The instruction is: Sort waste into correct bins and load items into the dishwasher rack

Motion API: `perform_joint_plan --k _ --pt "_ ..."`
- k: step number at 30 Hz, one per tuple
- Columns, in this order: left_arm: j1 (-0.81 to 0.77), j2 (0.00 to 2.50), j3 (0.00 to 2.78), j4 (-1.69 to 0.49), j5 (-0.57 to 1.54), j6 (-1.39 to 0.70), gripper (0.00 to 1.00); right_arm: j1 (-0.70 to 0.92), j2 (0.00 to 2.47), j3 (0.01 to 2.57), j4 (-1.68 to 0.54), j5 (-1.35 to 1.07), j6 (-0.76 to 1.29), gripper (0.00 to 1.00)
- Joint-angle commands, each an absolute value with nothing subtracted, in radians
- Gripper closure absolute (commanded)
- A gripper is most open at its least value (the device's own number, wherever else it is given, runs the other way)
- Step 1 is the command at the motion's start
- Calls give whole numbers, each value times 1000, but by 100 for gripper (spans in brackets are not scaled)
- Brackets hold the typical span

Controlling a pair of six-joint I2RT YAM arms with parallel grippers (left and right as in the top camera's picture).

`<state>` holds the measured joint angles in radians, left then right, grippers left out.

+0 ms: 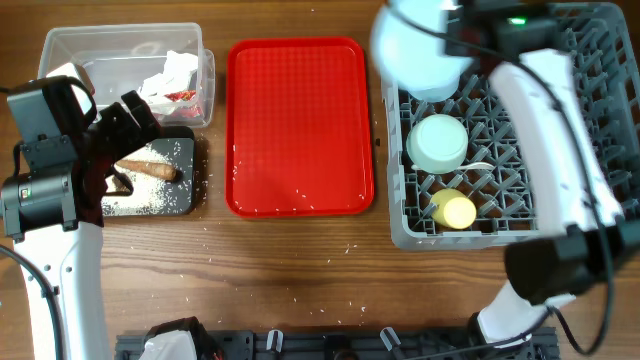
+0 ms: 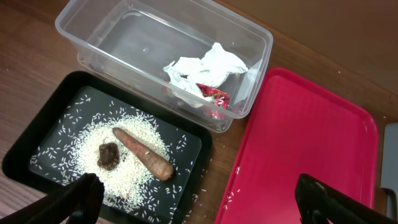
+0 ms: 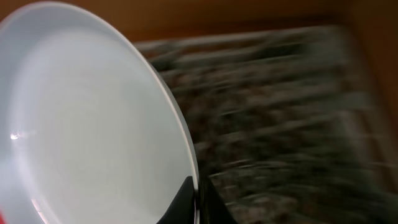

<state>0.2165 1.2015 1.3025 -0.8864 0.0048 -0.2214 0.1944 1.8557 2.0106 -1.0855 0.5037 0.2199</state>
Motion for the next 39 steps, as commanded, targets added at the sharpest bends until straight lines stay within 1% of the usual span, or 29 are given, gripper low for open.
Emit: perform_joint_plan --k 1,3,4,5,9,14,17,23,25,26,27,28,29,32,34,36,38,39 --pt "221 1201 1317 -884 -1 -205 0 116 1816 2010 -1085 935 184 95" --pt "221 1201 1317 -884 -1 -205 0 56 1826 1995 -1034 934 -6 96" --pt "221 1201 1317 -884 -1 -205 0 20 1843 1989 -982 899 -160 96" --pt "221 1201 1317 -884 -1 -205 0 2 1857 1989 -954 863 -246 96" --pt "221 1201 1317 -884 -1 -205 0 -10 1901 1988 -865 851 -418 96" --pt "221 1201 1317 -884 -1 -205 0 -7 1991 1988 -815 817 -493 96" --pt "221 1201 1317 -884 -1 -205 0 0 2052 1988 -815 789 -469 96" --pt "221 1201 1317 -884 -1 -205 0 16 2063 1988 -809 757 -469 96" --pt "221 1201 1317 -884 -1 -205 0 19 2065 1988 -833 696 -467 96" --pt "221 1201 1317 -884 -1 -205 0 20 2065 1988 -845 638 -467 90" --pt "221 1201 1317 -884 -1 -205 0 21 2065 1988 -854 595 -460 80" --pt "221 1201 1317 -884 -1 -205 0 23 2065 1988 -858 574 -388 65" --pt "221 1201 1317 -884 -1 -205 0 23 2065 1988 -858 574 -361 60" --pt "221 1201 1317 -884 -1 -205 0 23 2057 1988 -877 574 -240 32" --pt "221 1201 1317 -884 -1 -205 0 23 2023 1988 -886 574 -165 24" --pt "221 1201 1317 -884 -1 -205 0 26 1961 1989 -900 573 -127 18" --pt "221 1201 1317 -884 -1 -205 0 26 1882 1989 -907 574 -129 13" --pt "221 1201 1317 -884 -1 -205 0 26 1838 1989 -914 574 -128 12"
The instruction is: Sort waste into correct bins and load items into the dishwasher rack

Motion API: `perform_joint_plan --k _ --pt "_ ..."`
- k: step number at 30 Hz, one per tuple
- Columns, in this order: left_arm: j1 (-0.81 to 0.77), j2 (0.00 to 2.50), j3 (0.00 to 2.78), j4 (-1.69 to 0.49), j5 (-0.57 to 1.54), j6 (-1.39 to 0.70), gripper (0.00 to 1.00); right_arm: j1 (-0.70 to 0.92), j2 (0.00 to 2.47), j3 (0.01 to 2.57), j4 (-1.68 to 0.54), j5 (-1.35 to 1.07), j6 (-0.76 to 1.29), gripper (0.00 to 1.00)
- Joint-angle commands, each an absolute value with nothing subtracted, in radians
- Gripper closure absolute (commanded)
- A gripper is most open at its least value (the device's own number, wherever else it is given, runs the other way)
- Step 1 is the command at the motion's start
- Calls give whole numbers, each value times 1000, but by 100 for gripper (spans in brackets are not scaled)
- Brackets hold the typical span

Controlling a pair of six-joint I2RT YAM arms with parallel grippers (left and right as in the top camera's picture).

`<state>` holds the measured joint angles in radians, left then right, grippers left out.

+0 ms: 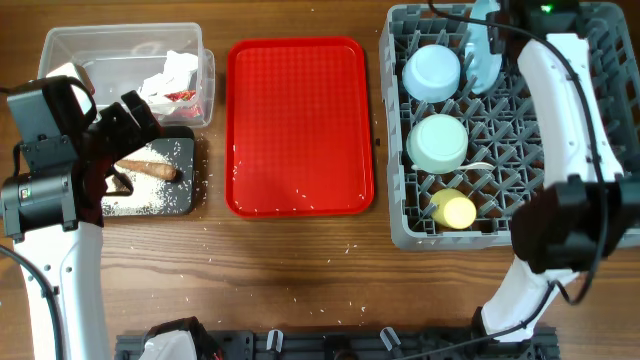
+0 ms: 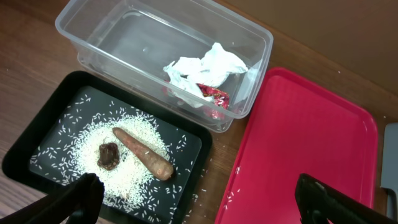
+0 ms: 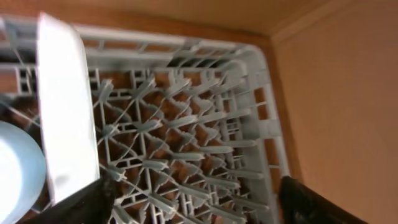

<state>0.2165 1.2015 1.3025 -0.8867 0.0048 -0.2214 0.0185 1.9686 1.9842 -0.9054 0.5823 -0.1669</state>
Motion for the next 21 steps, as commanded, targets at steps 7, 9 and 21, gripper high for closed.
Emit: perform_joint_plan --k 7,9,21 --pt "221 1201 1317 -884 -1 -205 0 47 1649 1988 -1086 -136 -128 0" --pt "221 1201 1317 -884 -1 -205 0 51 1657 1988 -1114 -421 -127 0" --pt "221 1201 1317 -884 -1 -205 0 292 1660 1988 -1123 -434 157 0"
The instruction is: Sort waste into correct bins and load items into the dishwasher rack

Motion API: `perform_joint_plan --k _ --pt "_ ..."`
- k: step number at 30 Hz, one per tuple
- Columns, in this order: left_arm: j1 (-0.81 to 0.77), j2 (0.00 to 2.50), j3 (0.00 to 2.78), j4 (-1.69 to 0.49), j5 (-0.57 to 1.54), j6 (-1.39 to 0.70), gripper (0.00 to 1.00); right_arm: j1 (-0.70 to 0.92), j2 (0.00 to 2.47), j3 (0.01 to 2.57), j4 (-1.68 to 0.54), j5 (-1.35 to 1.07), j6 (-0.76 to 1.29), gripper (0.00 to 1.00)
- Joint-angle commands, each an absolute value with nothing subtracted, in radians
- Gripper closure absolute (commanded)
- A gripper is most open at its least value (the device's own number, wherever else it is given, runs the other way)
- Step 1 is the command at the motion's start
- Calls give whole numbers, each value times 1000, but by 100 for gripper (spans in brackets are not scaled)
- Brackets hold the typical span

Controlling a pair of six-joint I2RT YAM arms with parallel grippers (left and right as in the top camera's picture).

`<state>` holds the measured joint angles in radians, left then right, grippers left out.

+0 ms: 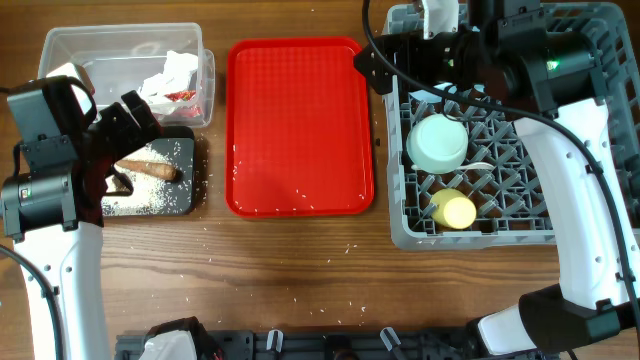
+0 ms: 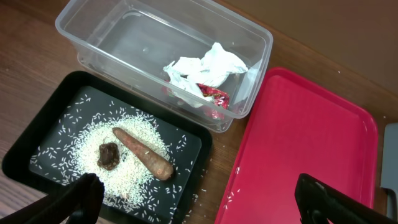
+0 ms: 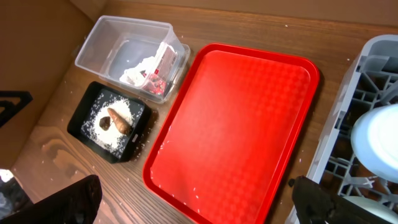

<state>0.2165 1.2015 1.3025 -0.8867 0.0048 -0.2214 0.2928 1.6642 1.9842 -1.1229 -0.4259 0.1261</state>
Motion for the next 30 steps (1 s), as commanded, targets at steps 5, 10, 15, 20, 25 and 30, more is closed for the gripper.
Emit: perform_joint_plan --k 5,10,15,20,25,30 --pt "221 1201 1317 -884 -1 -205 0 294 1661 1988 -1097 -282 156 0" --pt "221 1201 1317 -884 -1 -205 0 294 1639 1988 -989 -58 -67 0" --pt "221 1201 1317 -884 -1 -205 0 273 1564 1987 -867 -30 -157 0" --pt "221 1201 1317 -884 -1 -205 0 187 1400 1676 -643 -134 -157 0" --pt "221 1201 1317 -884 -1 -205 0 178 1039 1018 -270 -152 -157 0" --pt "221 1201 1317 -884 -1 -205 0 157 710 463 127 -147 -153 0"
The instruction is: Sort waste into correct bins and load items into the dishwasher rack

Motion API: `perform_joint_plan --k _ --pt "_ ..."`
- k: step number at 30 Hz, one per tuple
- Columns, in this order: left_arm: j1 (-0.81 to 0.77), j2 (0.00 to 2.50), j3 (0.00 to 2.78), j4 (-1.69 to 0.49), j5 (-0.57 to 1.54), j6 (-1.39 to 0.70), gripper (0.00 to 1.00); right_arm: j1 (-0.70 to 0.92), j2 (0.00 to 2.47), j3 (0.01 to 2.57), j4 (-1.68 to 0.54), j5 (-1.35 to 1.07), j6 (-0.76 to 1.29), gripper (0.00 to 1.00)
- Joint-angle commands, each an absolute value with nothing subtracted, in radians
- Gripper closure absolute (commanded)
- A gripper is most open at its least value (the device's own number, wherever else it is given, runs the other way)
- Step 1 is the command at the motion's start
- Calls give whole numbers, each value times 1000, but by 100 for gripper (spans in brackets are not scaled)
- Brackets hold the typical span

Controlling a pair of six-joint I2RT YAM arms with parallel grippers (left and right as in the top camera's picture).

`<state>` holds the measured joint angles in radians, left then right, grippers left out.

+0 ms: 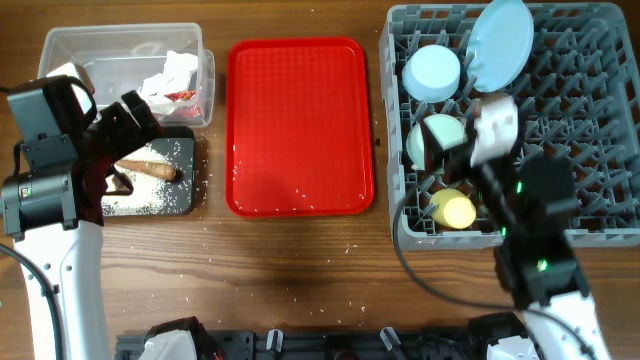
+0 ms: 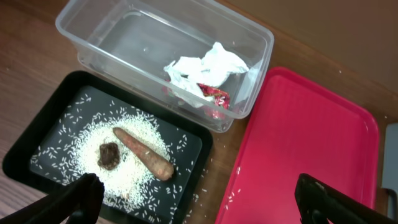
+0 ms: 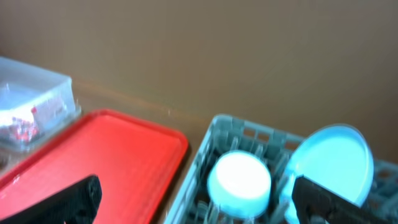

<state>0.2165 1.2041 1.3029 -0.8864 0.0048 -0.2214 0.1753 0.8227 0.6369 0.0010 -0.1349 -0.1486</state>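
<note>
The grey dishwasher rack [image 1: 590, 120] holds a pale blue plate [image 1: 500, 42] standing on edge at the back, a pale blue bowl [image 1: 432, 72] beside it, a white bowl [image 1: 438, 135] and a yellow cup [image 1: 457, 212]. In the right wrist view the bowl [image 3: 239, 179] and the plate [image 3: 331, 163] lie ahead of my right gripper [image 3: 196, 200], which is open and empty. My left gripper [image 2: 199, 205] is open and empty, above the black tray [image 2: 37, 146] with rice, a carrot [image 2: 144, 154] and a brown lump [image 2: 109, 155]. The clear bin [image 2: 106, 46] holds crumpled paper [image 2: 205, 67] and a red wrapper [image 2: 214, 96].
The red tray [image 1: 300, 125] lies between the bins and the rack, with a few rice grains on it. Loose grains dot the wooden table [image 1: 300, 270] in front. My right arm [image 1: 525, 215] hangs over the rack's near middle.
My right arm was stretched over the rack's back left corner, its camera looking down on the red tray. Now it is drawn back over the rack's near part, facing the bowl and plate. The left arm is unmoved.
My right gripper first held the pale plate above the rack's back left. Then the plate stood on edge in the back row with the gripper open beside it. After that the empty gripper was over the rack's corner, and now it is back nearer the front.
</note>
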Motion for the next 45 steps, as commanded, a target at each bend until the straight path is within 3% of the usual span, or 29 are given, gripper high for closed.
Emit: perform_joint_plan --k 1,8,13,16,36,40,45 --pt "221 1201 1317 -884 -1 -205 0 152 651 374 195 -147 -148 0" --pt "221 1201 1317 -884 -1 -205 0 150 276 5 287 -90 -21 0" --pt "221 1201 1317 -884 -1 -205 0 150 102 5 28 -80 -22 0" --pt "221 1201 1317 -884 -1 -205 0 150 9 5 4 -79 -19 0" --pt "212 1176 1308 -884 -1 -205 0 150 14 5 4 -79 -20 0" --pt "159 1022 1152 -879 -33 -202 0 150 14 5 4 -79 -20 0" --pt "159 690 788 -577 60 -205 0 150 14 5 4 -79 -21 0"
